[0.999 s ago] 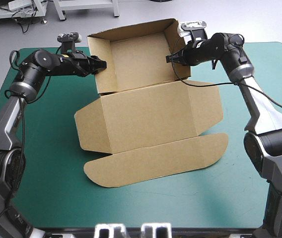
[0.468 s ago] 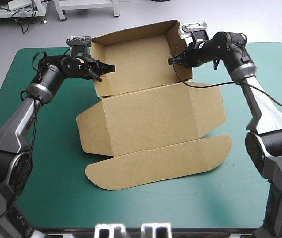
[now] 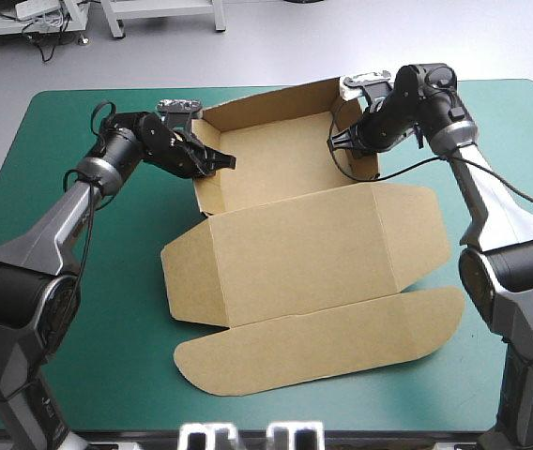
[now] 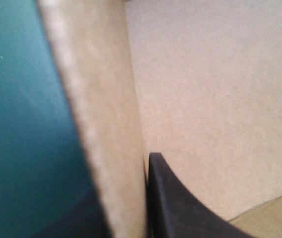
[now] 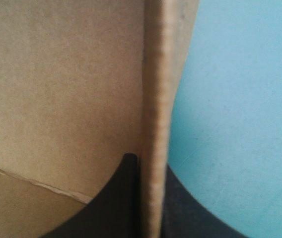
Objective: Fold the box
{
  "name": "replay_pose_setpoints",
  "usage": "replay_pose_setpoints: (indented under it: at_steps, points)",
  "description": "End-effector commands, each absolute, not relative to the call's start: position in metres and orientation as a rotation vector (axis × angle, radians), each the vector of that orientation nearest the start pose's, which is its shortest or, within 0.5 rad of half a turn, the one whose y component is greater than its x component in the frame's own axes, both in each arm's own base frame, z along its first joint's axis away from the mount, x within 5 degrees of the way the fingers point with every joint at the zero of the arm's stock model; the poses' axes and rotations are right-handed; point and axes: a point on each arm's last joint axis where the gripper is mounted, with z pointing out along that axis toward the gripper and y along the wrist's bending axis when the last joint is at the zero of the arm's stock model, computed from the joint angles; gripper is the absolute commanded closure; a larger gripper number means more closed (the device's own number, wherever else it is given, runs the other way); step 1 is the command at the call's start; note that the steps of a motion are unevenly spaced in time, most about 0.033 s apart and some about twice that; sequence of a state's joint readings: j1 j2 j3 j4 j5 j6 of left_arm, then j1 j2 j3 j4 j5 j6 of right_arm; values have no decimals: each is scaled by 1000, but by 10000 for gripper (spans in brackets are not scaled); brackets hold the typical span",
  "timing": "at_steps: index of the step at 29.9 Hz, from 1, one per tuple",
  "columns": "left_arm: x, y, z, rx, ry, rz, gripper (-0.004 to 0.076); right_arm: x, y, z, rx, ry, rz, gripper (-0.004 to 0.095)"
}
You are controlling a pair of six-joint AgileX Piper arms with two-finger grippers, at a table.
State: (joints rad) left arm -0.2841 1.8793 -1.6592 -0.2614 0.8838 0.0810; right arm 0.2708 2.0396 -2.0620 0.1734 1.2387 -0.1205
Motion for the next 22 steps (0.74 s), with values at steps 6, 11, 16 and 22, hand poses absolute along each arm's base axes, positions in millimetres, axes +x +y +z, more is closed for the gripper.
replay_pose_setpoints:
  at_steps: [6, 11, 16, 22]
  points:
    - [389, -161, 304, 571, 2579, -401, 733, 418, 141, 327, -550, 2659, 360, 926]
    - [399, -172, 306, 646, 2648, -403, 733, 413, 143, 306, -522, 2743, 415, 926]
    - [413, -195, 313, 710, 2630, -310, 733, 411, 146, 297, -514, 2775, 462, 926]
    - [418, -212, 294, 768, 2658, -127, 733, 413, 144, 297, -479, 2765, 434, 925]
